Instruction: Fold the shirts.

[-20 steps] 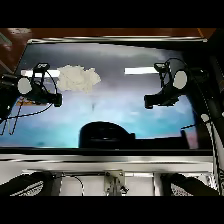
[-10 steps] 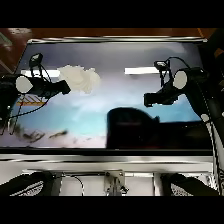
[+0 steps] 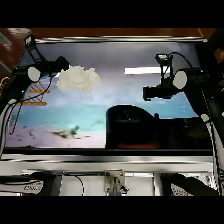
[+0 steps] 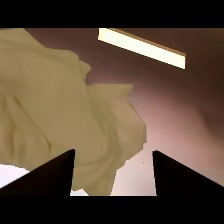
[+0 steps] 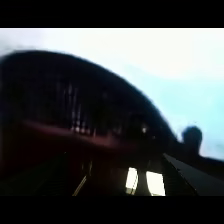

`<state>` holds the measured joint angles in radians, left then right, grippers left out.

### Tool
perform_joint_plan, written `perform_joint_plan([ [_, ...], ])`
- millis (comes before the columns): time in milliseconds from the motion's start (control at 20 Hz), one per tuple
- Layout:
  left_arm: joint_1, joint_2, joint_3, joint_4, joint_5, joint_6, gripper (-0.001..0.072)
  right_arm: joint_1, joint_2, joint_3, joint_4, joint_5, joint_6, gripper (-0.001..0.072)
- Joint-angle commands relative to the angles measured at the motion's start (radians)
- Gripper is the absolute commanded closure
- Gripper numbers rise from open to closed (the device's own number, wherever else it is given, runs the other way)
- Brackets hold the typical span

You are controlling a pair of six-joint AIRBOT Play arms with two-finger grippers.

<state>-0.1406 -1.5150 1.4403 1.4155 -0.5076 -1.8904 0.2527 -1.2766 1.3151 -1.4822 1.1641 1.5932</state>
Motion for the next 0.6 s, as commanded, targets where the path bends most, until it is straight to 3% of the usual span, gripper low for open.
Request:
perform_joint_plan([
  [0, 0.039, -0.238, 0.225, -0.003, -0.098, 0.031, 0.0158, 0.001, 0.0, 0.0, 0.0, -0.03, 0.004, 0.0021],
  [100, 0.041, -0.362, 0.345, -0.035, -0.187, 0.035, 0.0156, 0.001, 0.0, 0.0, 0.001, -0.032, 0.018, 0.0021],
  [250, 0.034, -0.477, 0.438, -0.175, -0.291, 0.169, 0.0156, 0.001, 0.0, 0.0, 0.014, -0.027, 0.047, 0.0021],
  [550, 0.034, -0.534, 0.44, -0.174, -0.374, 0.178, 0.0157, 0.001, 0.0, 0.0, 0.053, -0.026, 0.049, 0.0021],
])
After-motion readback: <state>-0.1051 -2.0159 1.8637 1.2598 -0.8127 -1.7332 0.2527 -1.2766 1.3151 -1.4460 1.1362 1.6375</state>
